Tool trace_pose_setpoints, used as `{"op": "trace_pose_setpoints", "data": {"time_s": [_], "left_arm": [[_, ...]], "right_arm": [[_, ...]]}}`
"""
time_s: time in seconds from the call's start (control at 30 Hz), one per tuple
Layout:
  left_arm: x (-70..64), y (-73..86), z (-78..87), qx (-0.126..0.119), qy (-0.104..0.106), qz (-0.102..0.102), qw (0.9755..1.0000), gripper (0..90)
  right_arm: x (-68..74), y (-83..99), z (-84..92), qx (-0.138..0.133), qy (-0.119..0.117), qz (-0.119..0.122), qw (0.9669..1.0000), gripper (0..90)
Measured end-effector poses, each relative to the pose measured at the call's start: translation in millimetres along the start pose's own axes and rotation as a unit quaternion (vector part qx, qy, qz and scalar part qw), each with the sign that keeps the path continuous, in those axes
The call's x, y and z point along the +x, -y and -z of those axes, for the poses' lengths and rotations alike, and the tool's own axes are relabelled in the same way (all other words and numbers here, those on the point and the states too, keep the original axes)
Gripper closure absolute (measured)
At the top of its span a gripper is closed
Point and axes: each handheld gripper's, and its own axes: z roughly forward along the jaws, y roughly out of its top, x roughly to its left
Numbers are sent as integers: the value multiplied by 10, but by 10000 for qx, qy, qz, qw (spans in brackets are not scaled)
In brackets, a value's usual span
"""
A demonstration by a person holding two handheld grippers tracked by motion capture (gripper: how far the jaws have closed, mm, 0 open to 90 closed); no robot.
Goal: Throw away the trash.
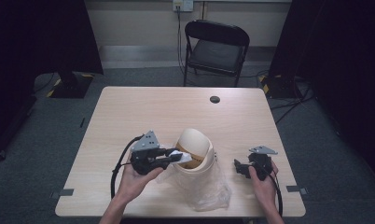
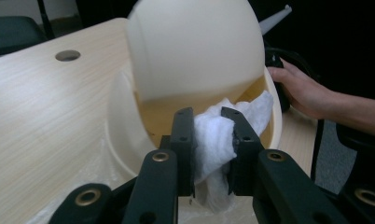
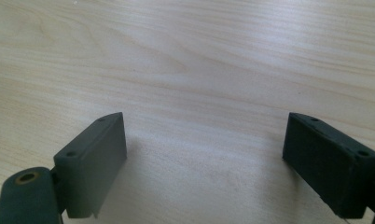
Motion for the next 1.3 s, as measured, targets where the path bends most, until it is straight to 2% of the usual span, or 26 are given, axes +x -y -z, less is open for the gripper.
{"op": "trace_pose_setpoints", "data": {"time_s": [0.13,0.27,0.37,0.47,0.7,0.93,1.1,1.23,1.3], "left_arm": [[-51,-5,-87,-8,109,30,9999,760],[-61,-13,-135,38,109,118,9999,760],[-59,-34,-170,182,63,131,9997,759],[-68,-64,-206,317,10,44,9995,759],[-17,-48,-342,585,-64,142,9982,759],[13,-34,-380,504,-110,188,9985,753],[26,-53,-418,581,-96,136,9982,740],[40,-51,-476,776,-245,67,9967,728],[47,-35,-509,785,-317,43,9964,719]], "right_arm": [[0,0,0,0,0,0,10000,125],[0,0,0,-1,1,0,10000,125],[0,0,0,-1,1,0,10000,125],[0,0,0,-1,0,-2,10000,125],[0,0,0,-1,-1,0,10000,125],[0,0,0,-1,0,0,10000,125],[0,0,0,-1,1,0,10000,125],[0,0,0,-1,1,1,10000,126],[1,0,0,1,1,-2,10000,125]]}}
